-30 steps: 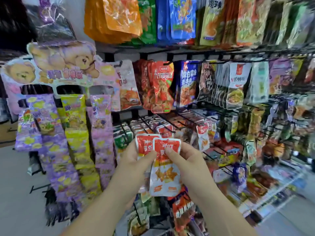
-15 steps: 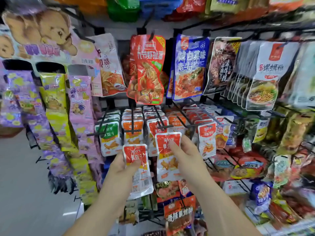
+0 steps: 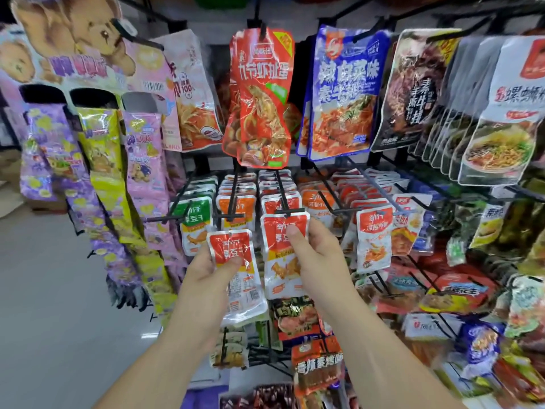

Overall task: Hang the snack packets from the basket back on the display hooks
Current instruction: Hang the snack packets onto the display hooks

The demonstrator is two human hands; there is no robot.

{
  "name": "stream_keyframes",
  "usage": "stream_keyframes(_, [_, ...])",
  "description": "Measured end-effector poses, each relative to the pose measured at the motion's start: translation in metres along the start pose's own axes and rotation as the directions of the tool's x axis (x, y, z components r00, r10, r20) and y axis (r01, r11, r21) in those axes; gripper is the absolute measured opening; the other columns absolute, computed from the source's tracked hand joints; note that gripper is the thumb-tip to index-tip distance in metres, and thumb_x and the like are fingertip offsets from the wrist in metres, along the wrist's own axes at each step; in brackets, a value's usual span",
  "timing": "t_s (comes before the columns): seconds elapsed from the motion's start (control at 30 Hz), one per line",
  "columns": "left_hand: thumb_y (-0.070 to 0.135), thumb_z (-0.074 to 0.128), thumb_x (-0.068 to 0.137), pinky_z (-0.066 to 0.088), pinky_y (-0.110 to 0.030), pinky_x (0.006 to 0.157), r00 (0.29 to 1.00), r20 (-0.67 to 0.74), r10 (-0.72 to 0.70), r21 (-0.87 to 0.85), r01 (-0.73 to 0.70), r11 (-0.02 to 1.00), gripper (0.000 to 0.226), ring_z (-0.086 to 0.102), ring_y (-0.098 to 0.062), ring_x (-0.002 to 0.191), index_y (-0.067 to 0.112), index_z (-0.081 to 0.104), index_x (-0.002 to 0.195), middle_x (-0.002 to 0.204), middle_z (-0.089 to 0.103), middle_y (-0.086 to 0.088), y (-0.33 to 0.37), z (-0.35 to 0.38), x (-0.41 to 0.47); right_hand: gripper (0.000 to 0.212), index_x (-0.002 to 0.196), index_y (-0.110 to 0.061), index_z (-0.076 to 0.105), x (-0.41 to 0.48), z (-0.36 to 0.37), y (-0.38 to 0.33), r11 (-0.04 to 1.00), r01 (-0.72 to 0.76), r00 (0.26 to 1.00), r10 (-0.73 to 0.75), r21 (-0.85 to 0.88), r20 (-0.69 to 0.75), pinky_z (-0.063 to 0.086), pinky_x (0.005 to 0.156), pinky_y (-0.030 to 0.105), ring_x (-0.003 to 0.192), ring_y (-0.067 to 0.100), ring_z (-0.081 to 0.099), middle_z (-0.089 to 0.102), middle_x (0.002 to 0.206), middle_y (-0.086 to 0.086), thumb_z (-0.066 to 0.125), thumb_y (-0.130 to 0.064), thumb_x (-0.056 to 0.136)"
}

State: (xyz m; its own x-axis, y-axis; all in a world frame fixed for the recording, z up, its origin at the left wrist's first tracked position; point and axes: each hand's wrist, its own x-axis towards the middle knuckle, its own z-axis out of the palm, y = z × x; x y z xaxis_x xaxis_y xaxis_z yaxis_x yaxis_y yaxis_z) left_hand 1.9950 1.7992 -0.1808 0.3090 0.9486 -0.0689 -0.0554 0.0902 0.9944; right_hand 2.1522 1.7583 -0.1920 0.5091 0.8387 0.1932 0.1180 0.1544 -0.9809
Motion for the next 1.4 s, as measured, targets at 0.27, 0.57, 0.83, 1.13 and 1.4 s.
stream_keyframes(0.27, [0.007, 0.057, 0.105, 0.042, -0.023, 0.080, 0.999, -0.017, 0.043, 0.004, -0.043, 0.999, 0.025, 0.069, 0.010, 0.086, 0.027, 0.068, 0.115, 0.095, 0.077, 0.021, 0.003, 0.000, 0.000, 0.073, 0.112, 0.001, 0.055, 0.005, 0.005, 0.002, 0.999, 0.022, 0.998, -0.019, 0.050, -0.056, 0.041, 0.074, 0.041, 0.075, 0.026, 0.047, 0.055, 0.094, 0.031, 0.056, -0.067, 0.086])
stream_keyframes(0.57, [0.007, 0.056, 0.105, 0.047, -0.030, 0.088, 0.998, -0.011, 0.061, 0.025, -0.061, 0.998, 0.026, 0.071, 0.004, 0.094, 0.027, 0.070, 0.113, 0.101, 0.078, 0.017, 0.003, -0.001, -0.001, 0.037, 0.090, -0.006, 0.056, 0.001, -0.002, 0.006, 1.000, -0.009, 0.996, 0.009, 0.008, -0.084, 0.035, 0.066, 0.030, 0.062, 0.014, 0.037, 0.041, 0.067, 0.000, 0.057, -0.040, 0.104])
stream_keyframes(0.83, [0.008, 0.056, 0.105, 0.050, -0.037, 0.098, 0.998, -0.003, 0.068, 0.018, -0.068, 0.998, 0.025, 0.072, -0.003, 0.100, 0.027, 0.070, 0.114, 0.104, 0.078, 0.012, -0.002, 0.006, 0.000, 0.034, 0.092, -0.016, 0.064, 0.024, 0.003, 0.016, 0.995, -0.085, 0.989, 0.077, -0.055, -0.125, 0.040, 0.070, 0.025, 0.069, 0.005, 0.046, 0.048, 0.077, -0.012, 0.059, -0.048, 0.100])
stream_keyframes(1.13, [0.011, 0.055, 0.106, 0.048, -0.029, 0.090, 0.995, 0.052, 0.083, 0.007, -0.083, 0.997, 0.025, 0.071, -0.001, 0.103, 0.026, 0.062, 0.125, 0.110, 0.078, 0.012, -0.004, 0.006, 0.003, 0.051, 0.067, -0.015, 0.048, 0.042, 0.004, 0.023, 0.953, -0.149, 0.953, 0.068, -0.262, -0.295, 0.032, 0.055, 0.029, 0.051, 0.010, 0.042, 0.046, 0.057, -0.007, 0.066, -0.054, 0.094])
stream_keyframes(1.4, [0.016, 0.063, 0.103, 0.049, -0.035, 0.104, 0.982, 0.142, 0.126, 0.098, -0.141, 0.985, 0.026, 0.067, -0.005, 0.113, 0.031, 0.061, 0.124, 0.117, 0.074, 0.012, -0.011, 0.026, 0.006, 0.011, 0.104, -0.032, 0.063, -0.014, -0.010, 0.013, 0.984, 0.060, 0.961, -0.103, -0.169, -0.255, 0.049, 0.081, 0.017, 0.095, 0.001, 0.062, 0.066, 0.102, -0.013, 0.067, -0.040, 0.097])
